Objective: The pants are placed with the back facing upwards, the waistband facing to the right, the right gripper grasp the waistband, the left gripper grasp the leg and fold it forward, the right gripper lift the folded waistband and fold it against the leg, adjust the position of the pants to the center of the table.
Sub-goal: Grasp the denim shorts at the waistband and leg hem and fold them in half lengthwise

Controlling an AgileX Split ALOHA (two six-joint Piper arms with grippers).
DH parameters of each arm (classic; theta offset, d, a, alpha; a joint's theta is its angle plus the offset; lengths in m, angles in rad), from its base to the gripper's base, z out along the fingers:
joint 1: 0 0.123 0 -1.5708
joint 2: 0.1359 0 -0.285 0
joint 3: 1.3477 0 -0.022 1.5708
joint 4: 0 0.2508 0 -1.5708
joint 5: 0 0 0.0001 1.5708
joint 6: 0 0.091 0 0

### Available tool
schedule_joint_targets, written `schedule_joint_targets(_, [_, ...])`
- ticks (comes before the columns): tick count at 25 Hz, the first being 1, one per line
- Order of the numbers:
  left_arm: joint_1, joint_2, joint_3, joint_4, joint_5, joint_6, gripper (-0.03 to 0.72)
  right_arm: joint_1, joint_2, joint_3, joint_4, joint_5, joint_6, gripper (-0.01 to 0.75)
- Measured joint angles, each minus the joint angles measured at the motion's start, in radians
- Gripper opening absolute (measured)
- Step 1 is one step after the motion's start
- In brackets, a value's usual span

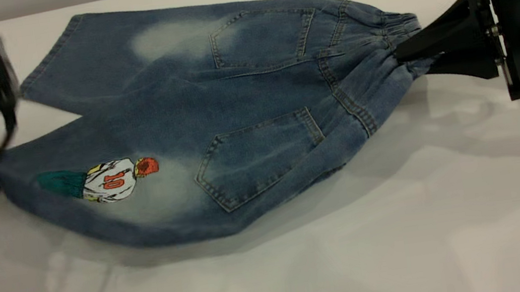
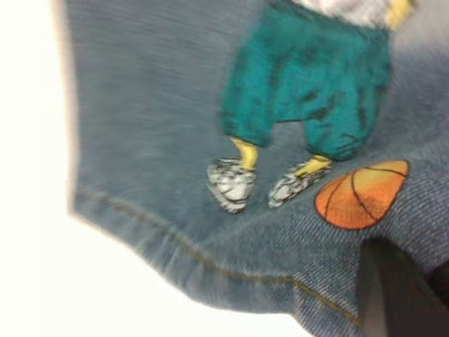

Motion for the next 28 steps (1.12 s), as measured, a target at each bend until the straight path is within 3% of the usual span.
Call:
schedule_joint_targets(6, [0.000, -0.119, 0.012, -0.002, 0.019, -0.112, 0.024, -0.002, -0.063, 0.025, -0.092, 0.003, 0.071, 0.041])
schedule_joint_targets(17, [0.000, -0.385, 0.170, -0.047, 0.007, -0.139, 0.038, -0.002, -0.345, 0.308, -0.069, 0.003, 0.151, 0.041])
schedule_joint_targets(24, [0.000, -0.361, 0.045, -0.038, -0.093, -0.139, 0.043, -0.002, -0.460, 0.311, 0.043, 0.004, 0.390, 0.040])
schedule_joint_targets(28, [0.000, -0.202, -0.069, -0.038, -0.150, -0.141, 0.049, -0.002, -0.456, 0.306, 0.047, -0.128, 0.488, 0.040])
